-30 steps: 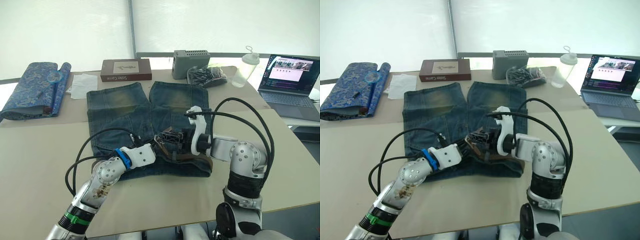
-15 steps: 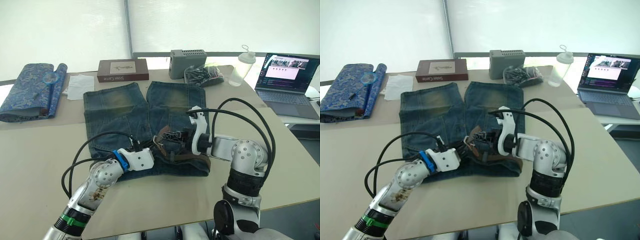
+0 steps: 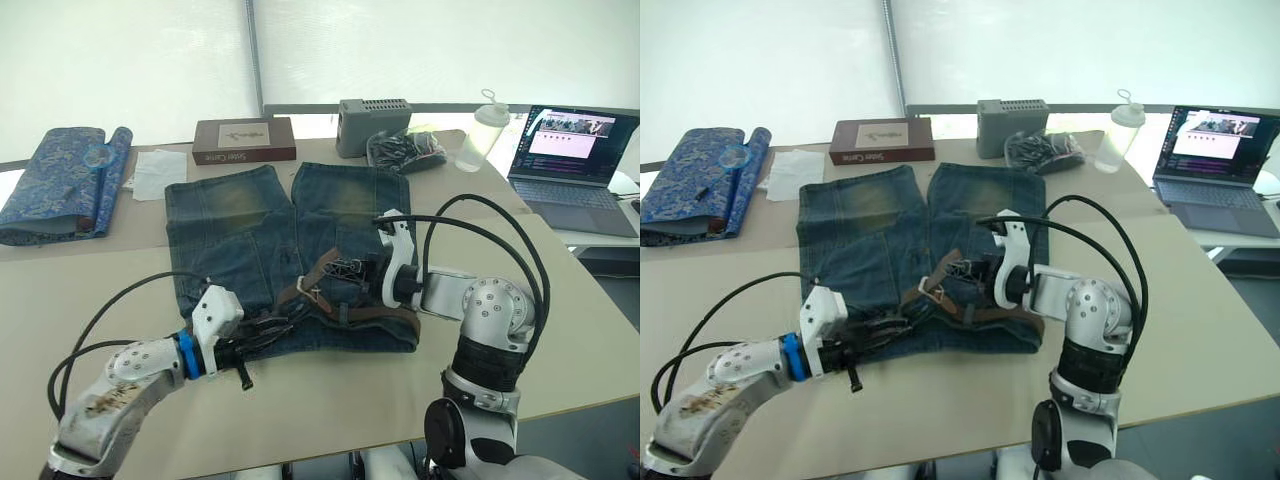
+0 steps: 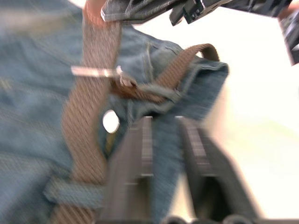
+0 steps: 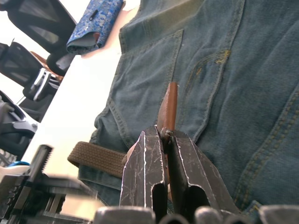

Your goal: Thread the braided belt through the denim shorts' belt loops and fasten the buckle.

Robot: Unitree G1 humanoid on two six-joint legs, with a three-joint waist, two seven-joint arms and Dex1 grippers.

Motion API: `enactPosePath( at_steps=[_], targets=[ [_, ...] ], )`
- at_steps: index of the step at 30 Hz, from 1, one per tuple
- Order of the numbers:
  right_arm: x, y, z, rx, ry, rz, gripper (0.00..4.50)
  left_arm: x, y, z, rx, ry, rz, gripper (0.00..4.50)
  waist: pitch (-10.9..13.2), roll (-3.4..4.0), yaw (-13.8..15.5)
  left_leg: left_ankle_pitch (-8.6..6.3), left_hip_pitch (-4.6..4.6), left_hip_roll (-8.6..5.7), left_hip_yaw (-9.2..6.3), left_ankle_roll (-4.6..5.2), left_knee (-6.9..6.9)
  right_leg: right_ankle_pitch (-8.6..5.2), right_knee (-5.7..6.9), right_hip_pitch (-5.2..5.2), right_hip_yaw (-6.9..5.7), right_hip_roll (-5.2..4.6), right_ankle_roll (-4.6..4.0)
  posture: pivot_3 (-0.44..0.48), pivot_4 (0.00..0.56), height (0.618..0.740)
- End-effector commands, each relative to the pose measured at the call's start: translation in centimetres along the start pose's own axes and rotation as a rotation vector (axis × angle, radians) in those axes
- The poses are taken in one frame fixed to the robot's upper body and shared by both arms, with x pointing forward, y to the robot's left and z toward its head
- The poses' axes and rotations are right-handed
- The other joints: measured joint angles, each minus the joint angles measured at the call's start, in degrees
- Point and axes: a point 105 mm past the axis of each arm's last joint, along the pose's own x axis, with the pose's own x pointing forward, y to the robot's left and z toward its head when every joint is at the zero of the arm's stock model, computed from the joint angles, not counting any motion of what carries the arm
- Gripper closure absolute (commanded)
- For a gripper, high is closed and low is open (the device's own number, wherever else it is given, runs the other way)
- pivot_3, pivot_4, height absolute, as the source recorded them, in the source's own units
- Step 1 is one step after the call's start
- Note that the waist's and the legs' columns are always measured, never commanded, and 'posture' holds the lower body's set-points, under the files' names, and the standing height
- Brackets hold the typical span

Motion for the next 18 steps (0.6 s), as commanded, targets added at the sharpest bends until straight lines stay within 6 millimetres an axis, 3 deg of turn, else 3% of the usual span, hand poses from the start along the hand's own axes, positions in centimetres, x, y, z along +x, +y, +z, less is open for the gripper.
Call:
enactPosePath(
  at_steps=[1,8,18],
  targets=[
    [-0.5,1.2,1.3,-0.027,-0.065,0.046,4.5,0.3,0.3,0.6,-0.098,-0.025,0.019,4.46,0.0,0.0,0.1,0.0,0.0,-0.02,0.0,0.0,0.0,0.0,0.0,0.0,0.0,0.0,0.0,0.0,0.15,0.74],
    [-1.0,1.2,1.7,-0.034,-0.091,0.039,4.5,2.1,1.7,-0.4,-0.136,-0.019,0.123,4.46,0.0,0.0,0.1,0.0,0.01,-0.06,0.01,-0.01,-0.02,0.02,-0.01,0.01,0.01,0.03,-0.04,0.0,0.15,0.74],
    [-2.0,1.1,2.6,-0.061,-0.163,0.006,4.5,3.2,3.4,-5.5,-0.085,0.243,0.247,4.46,0.0,0.01,0.2,0.01,0.02,-0.07,0.01,-0.01,-0.02,0.02,-0.01,0.02,0.02,0.01,-0.04,0.0,0.15,0.74]
  ],
)
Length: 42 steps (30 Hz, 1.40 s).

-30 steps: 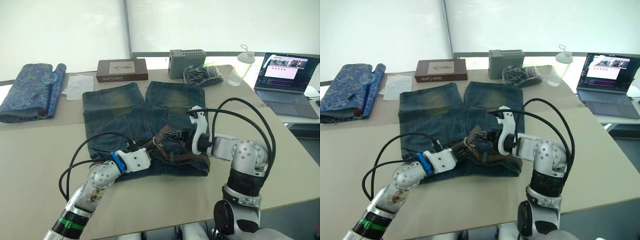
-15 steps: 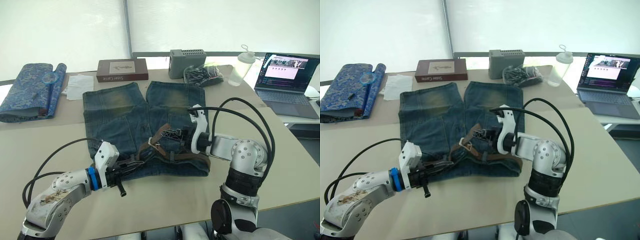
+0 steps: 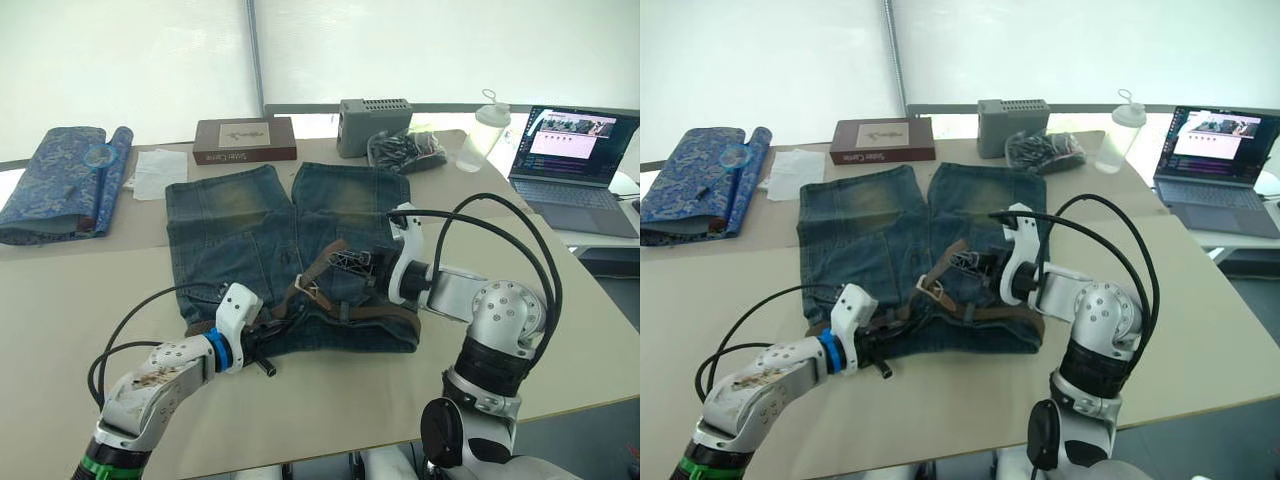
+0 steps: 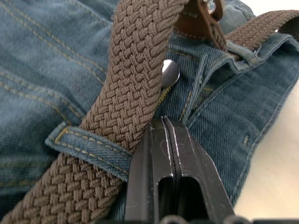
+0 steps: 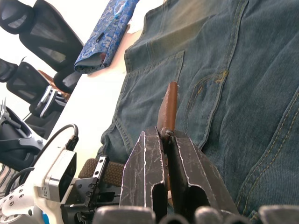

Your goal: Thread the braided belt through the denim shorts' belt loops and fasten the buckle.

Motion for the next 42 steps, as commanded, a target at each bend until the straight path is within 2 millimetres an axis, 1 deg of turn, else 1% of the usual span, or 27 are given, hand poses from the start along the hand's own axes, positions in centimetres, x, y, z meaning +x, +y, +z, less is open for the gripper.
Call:
enactPosePath(
  at_steps=[1,2,6,9,12,15,19,23,28,30,35,40,42],
  targets=[
    [-1.0,0.7,2.0,-0.059,-0.1,0.004,4.5,0.0,0.8,-2.1,0.011,0.096,0.056,4.46,0.0,0.01,0.0,0.0,0.02,0.0,0.0,0.0,0.0,0.0,0.0,0.01,0.0,0.0,0.0,0.0,0.15,0.74],
    [-1.1,0.6,2.2,-0.065,-0.109,-0.005,4.5,0.0,0.9,-2.1,0.012,0.097,0.061,4.46,0.0,0.02,0.0,0.0,0.05,0.0,0.0,0.0,-0.01,0.0,0.0,0.03,0.01,0.0,0.0,0.0,0.15,0.74],
    [-2.5,-0.8,4.2,-0.122,-0.195,-0.092,4.5,-0.1,1.0,-2.6,0.049,0.113,0.071,4.46,0.0,0.03,0.0,0.0,0.09,0.01,0.01,0.0,-0.04,-0.01,-0.01,0.05,0.02,0.0,0.0,0.0,0.15,0.74],
    [-3.5,-1.7,5.1,-0.185,-0.222,-0.166,4.5,-0.2,1.0,-2.9,0.087,0.119,0.074,4.46,0.0,0.02,0.0,0.0,0.09,0.0,0.03,0.0,-0.05,-0.01,-0.03,0.05,0.03,-0.01,0.0,0.0,0.15,0.74],
    [-4.5,-2.5,6.2,-0.236,-0.266,-0.23,4.5,-0.2,0.0,-2.8,0.164,0.107,0.034,4.46,0.0,0.03,-0.1,0.0,0.11,0.01,0.03,0.0,-0.08,-0.01,-0.04,0.05,0.05,0.0,-0.01,0.0,0.15,0.74],
    [-5.0,-2.8,6.7,-0.276,-0.282,-0.259,4.5,-0.3,-0.5,-3.0,0.147,0.099,0.012,4.46,0.0,0.06,0.0,0.0,0.11,0.02,0.04,0.0,-0.1,-0.03,-0.04,0.05,0.06,0.0,-0.02,0.0,0.15,0.74],
    [-5.5,-2.7,7.1,-0.321,-0.296,-0.275,4.5,-0.7,-0.6,-3.8,0.138,0.114,0.01,4.46,0.0,0.06,0.1,0.0,0.1,0.01,0.05,0.01,-0.09,-0.03,-0.05,0.06,0.07,-0.04,0.0,0.0,0.15,0.74],
    [-5.8,-2.2,6.2,-0.338,-0.246,-0.233,4.5,-1.5,-0.3,-4.1,0.127,0.1,0.018,4.46,0.0,0.06,0.1,-0.01,0.1,0.03,0.04,0.01,-0.09,-0.04,-0.06,0.06,0.07,-0.04,0.01,0.0,0.15,0.74],
    [-5.8,-1.4,3.2,-0.326,-0.113,-0.144,4.5,-2.8,-0.1,-3.9,0.074,0.033,0.002,4.46,0.0,0.08,-0.1,-0.02,0.14,0.09,0.04,0.03,-0.14,-0.08,-0.08,0.06,0.07,-0.01,-0.02,0.0,0.15,0.74],
    [-5.6,-1.3,2.4,-0.328,-0.088,-0.132,4.5,-3.2,0.2,-3.8,0.054,0.013,0.009,4.46,0.0,0.09,-0.2,-0.03,0.15,0.09,0.05,0.03,-0.15,-0.12,-0.06,0.05,0.08,-0.01,-0.02,0.0,0.15,0.74],
    [-5.2,-1.2,1.5,-0.32,-0.069,-0.126,4.5,-4.0,0.6,-3.0,-0.016,-0.051,0.006,4.46,0.0,0.09,-0.1,-0.03,0.15,0.1,0.06,0.03,-0.13,-0.16,-0.06,0.05,0.08,-0.01,-0.01,0.0,0.15,0.74],
    [-4.5,-0.9,-0.1,-0.31,-0.033,-0.113,4.5,-5.1,0.7,-2.4,-0.105,-0.088,-0.027,4.46,0.0,0.09,0.0,-0.03,0.13,0.1,0.05,0.04,-0.14,-0.19,-0.06,0.04,0.08,-0.01,0.03,0.0,0.15,0.74],
    [-4.3,-0.8,-0.4,-0.303,-0.031,-0.111,4.5,-5.3,0.7,-2.0,-0.136,-0.102,-0.043,4.46,0.0,0.09,0.0,-0.03,0.1,0.09,0.05,0.03,-0.13,-0.19,-0.06,0.03,0.07,-0.02,0.03,0.0,0.15,0.74]
  ],
)
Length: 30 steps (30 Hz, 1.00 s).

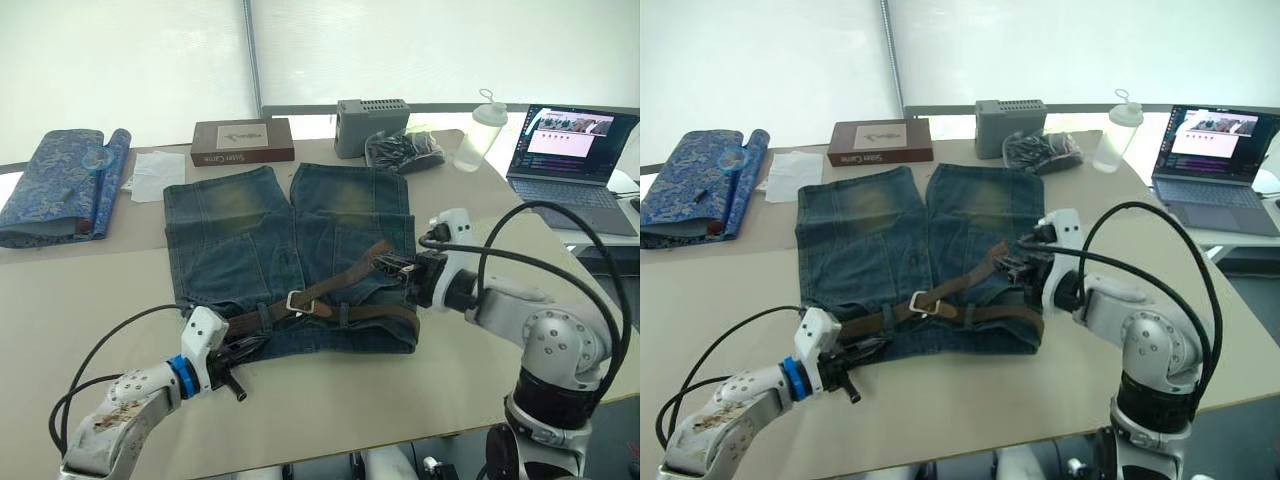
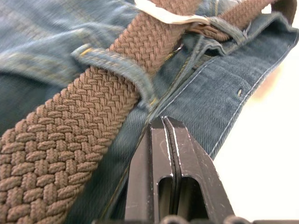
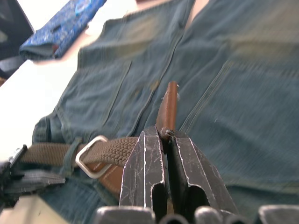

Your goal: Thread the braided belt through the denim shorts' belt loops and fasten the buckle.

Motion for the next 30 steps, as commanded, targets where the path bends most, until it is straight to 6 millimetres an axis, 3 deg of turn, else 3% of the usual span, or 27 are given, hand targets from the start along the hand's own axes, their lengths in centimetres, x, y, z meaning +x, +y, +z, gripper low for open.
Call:
enactPosePath(
  at_steps=[1,7,16,19,21,23,26,30],
  targets=[
    [0.0,1.3,0.6,-0.033,-0.043,0.035,4.5,-0.4,-0.4,0.8,-0.06,-0.029,-0.034,4.46,0.0,0.01,0.0,0.0,-0.01,-0.01,0.0,0.0,0.01,0.0,0.0,0.0,0.0,-0.01,0.0,0.0,0.15,0.74],
    [0.4,1.8,0.2,-0.02,-0.042,0.05,4.5,-0.1,-1.0,3.1,-0.115,-0.088,-0.072,4.46,0.0,0.01,0.2,0.0,-0.02,-0.01,-0.01,0.0,0.04,-0.21,0.0,0.0,-0.01,-0.01,0.37,0.0,0.15,0.74],
    [1.0,2.3,0.6,0.003,-0.072,0.065,4.5,0.7,-1.3,6.3,-0.07,-0.138,-0.091,4.46,0.0,0.0,0.1,0.0,-0.03,-0.04,-0.02,0.0,0.05,0.01,0.0,0.01,-0.01,0.01,0.01,0.0,0.15,0.74],
    [1.1,2.3,0.9,0.016,-0.095,0.067,4.5,0.7,-0.8,7.3,-0.058,-0.148,-0.099,3.77,0.0,0.0,0.1,0.0,-0.03,-0.05,-0.02,0.0,0.05,0.01,0.0,0.01,-0.02,0.03,0.01,0.0,0.15,0.74],
    [1.2,2.4,1.1,0.027,-0.107,0.071,4.5,0.9,-0.5,8.2,-0.04,-0.158,-0.106,2.73,0.0,0.0,0.1,0.0,-0.02,-0.04,-0.02,0.0,0.05,0.01,-0.01,0.0,-0.02,0.04,0.01,0.0,0.15,0.74],
    [1.3,2.5,1.2,0.03,-0.111,0.075,4.5,1.3,-0.4,9.2,-0.02,-0.166,-0.119,2.17,0.0,0.0,0.1,0.0,-0.02,-0.06,-0.02,0.0,0.05,0.01,0.0,0.0,-0.02,0.04,0.01,0.0,0.15,0.74],
    [1.5,2.8,1.4,0.032,-0.118,0.096,4.5,1.9,-0.4,10.7,0.035,-0.168,-0.15,0.96,0.0,0.0,0.1,0.0,-0.03,-0.08,-0.02,0.0,0.06,0.01,0.0,0.01,-0.02,0.04,0.01,0.0,0.15,0.74],
    [2.2,3.9,2.2,0.059,-0.144,0.145,4.5,3.1,-0.9,12.9,0.244,-0.16,-0.184,0.96,0.0,-0.01,0.1,0.01,-0.04,-0.11,-0.02,-0.01,0.07,0.02,-0.01,0.02,-0.04,0.05,0.01,0.0,0.15,0.74]
  ],
)
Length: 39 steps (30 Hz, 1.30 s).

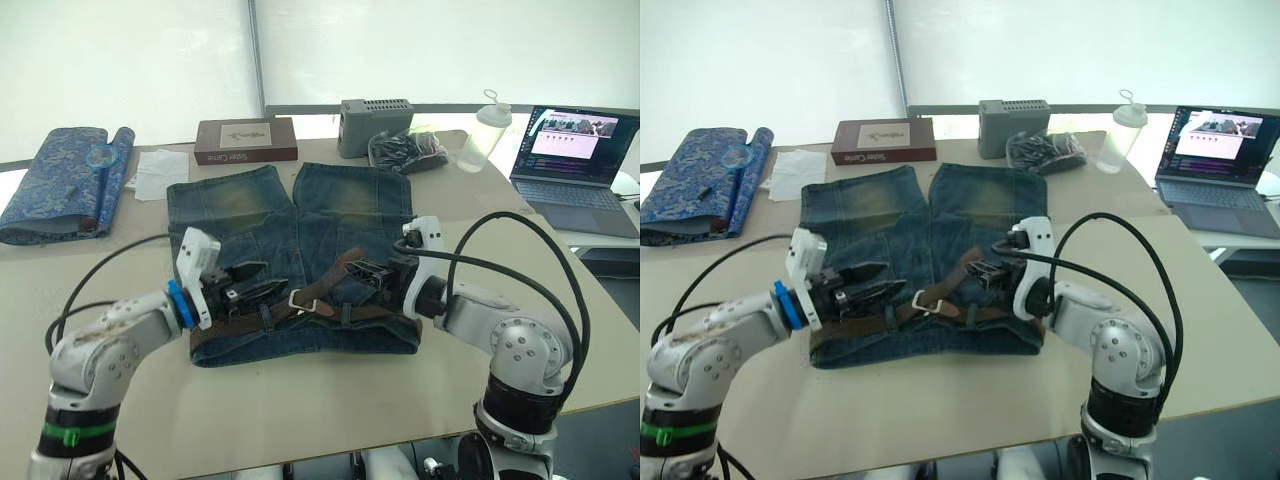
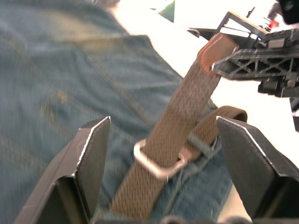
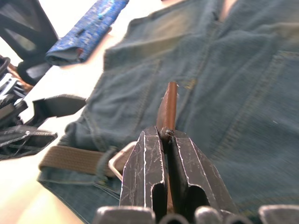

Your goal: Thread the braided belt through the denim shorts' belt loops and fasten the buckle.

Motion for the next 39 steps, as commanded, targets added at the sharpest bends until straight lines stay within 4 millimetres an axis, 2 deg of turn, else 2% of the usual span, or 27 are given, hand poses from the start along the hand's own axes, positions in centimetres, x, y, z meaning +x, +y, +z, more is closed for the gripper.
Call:
enactPosePath(
  at_steps=[1,4,8,16,19,21,22,23,25,27,30,31,32,34,36,37,39],
  targets=[
    [0.7,1.6,1.8,0.011,-0.074,0.07,4.5,1.5,-0.6,2.0,0.211,0.001,-0.049,0.96,0.0,0.0,0.0,0.0,0.0,-0.01,0.0,0.0,0.0,0.0,0.0,0.0,0.0,0.01,-0.01,0.0,0.15,0.74],
    [1.5,1.9,2.3,0.083,-0.1,0.073,4.5,3.1,-1.9,2.2,0.407,0.026,-0.104,0.96,0.0,0.0,-0.3,0.0,0.0,-0.02,0.02,0.0,-0.02,0.01,-0.02,0.0,0.02,0.01,-0.02,0.0,0.15,0.74],
    [2.0,2.4,3.0,0.169,-0.149,0.087,4.5,4.5,-2.9,1.7,0.529,0.026,-0.113,0.96,0.0,0.0,-0.1,0.0,-0.03,0.01,0.02,0.0,-0.07,0.02,-0.01,-0.05,0.04,0.0,-0.04,0.0,0.15,0.74],
    [2.1,2.6,3.3,0.227,-0.173,0.09,4.5,5.9,-0.5,2.1,0.695,0.003,0.093,0.96,0.0,0.01,-0.1,0.0,-0.17,0.01,0.0,0.01,0.03,0.08,-0.02,-0.1,0.02,-0.05,0.03,0.0,0.15,0.74],
    [2.0,2.7,3.3,0.228,-0.168,0.096,4.5,6.0,-0.2,1.8,0.721,0.001,0.111,1.7,0.0,0.01,-0.3,0.0,-0.16,0.02,-0.01,0.01,0.01,0.08,-0.01,-0.1,0.02,-0.02,0.03,0.0,0.15,0.74],
    [2.0,2.8,3.3,0.23,-0.168,0.1,4.5,6.1,-0.3,1.8,0.72,-0.011,0.121,2.63,0.0,0.01,-0.2,0.0,-0.17,0.03,-0.01,0.01,0.0,0.08,-0.02,-0.11,0.02,-0.03,0.03,0.0,0.15,0.74],
    [2.0,2.8,3.4,0.23,-0.169,0.101,4.5,6.2,-0.3,1.8,0.717,-0.021,0.127,2.87,0.0,0.01,-0.2,0.0,-0.18,0.02,-0.02,0.01,0.0,0.08,-0.02,-0.11,0.01,-0.05,0.03,0.0,0.15,0.74],
    [1.9,2.8,3.4,0.23,-0.17,0.101,4.5,6.3,-0.3,1.8,0.71,-0.028,0.127,3.48,0.0,0.01,-0.2,0.0,-0.19,0.02,-0.02,0.01,0.01,0.08,-0.02,-0.11,0.01,-0.06,0.04,0.0,0.15,0.74],
    [1.9,2.8,3.5,0.227,-0.173,0.102,4.5,6.3,-0.3,1.8,0.665,-0.042,0.134,4.32,0.0,0.01,-0.2,0.0,-0.21,0.02,-0.02,0.01,0.04,0.09,-0.02,-0.11,0.01,-0.07,0.06,0.0,0.15,0.74],
    [1.7,2.9,3.6,0.166,-0.162,0.103,4.5,6.1,0.1,2.0,0.549,-0.081,0.164,4.42,0.0,0.01,-0.2,0.0,-0.2,0.02,-0.02,0.01,0.04,0.1,-0.01,-0.1,0.02,-0.07,0.07,0.0,0.15,0.74],
    [1.1,4.0,2.5,0.053,-0.102,0.168,3.4,5.6,1.1,2.4,0.384,-0.135,0.22,4.5,0.0,0.01,-0.2,0.0,-0.22,0.02,-0.04,0.02,0.07,0.1,-0.02,-0.09,0.0,-0.07,0.08,0.0,0.15,0.74],
    [1.0,3.8,2.0,0.013,-0.08,0.156,3.0,5.3,1.6,2.3,0.334,-0.144,0.24,4.5,0.0,0.01,-0.2,0.0,-0.22,0.02,-0.05,0.02,0.08,0.1,-0.02,-0.1,0.0,-0.07,0.08,0.0,0.15,0.74],
    [1.1,3.4,1.4,-0.039,-0.055,0.126,2.79,5.1,2.0,2.2,0.289,-0.152,0.257,4.5,0.0,0.01,-0.2,0.0,-0.21,0.03,-0.05,0.02,0.07,0.1,-0.03,-0.1,0.0,-0.06,0.08,0.0,0.15,0.74],
    [1.3,2.8,0.0,-0.174,0.011,0.093,1.97,4.7,2.4,2.2,0.211,-0.171,0.275,4.5,0.0,0.01,-0.3,-0.01,-0.22,0.03,-0.08,0.03,0.07,0.09,-0.03,-0.09,-0.02,-0.05,0.09,0.0,0.15,0.74],
    [1.9,2.5,-1.7,-0.283,0.078,0.103,1.97,4.4,3.0,2.0,0.139,-0.184,0.303,4.5,0.0,-0.01,-0.3,-0.01,-0.22,0.0,-0.06,0.03,0.11,0.08,-0.03,-0.08,-0.01,-0.08,0.12,0.0,0.15,0.74],
    [2.4,2.2,-2.6,-0.307,0.105,0.111,2.12,4.1,3.3,2.0,0.077,-0.208,0.328,4.5,0.0,-0.01,-0.3,-0.01,-0.22,-0.01,-0.05,0.03,0.13,0.08,-0.03,-0.07,0.0,-0.08,0.13,0.0,0.15,0.74],
    [3.1,1.9,-3.4,-0.332,0.125,0.123,2.77,3.9,3.7,2.2,0.004,-0.238,0.354,4.5,0.0,-0.08,-0.4,0.0,-0.18,0.0,-0.04,0.03,0.14,0.08,-0.03,-0.05,0.02,-0.03,0.14,0.0,0.15,0.74]
  ],
)
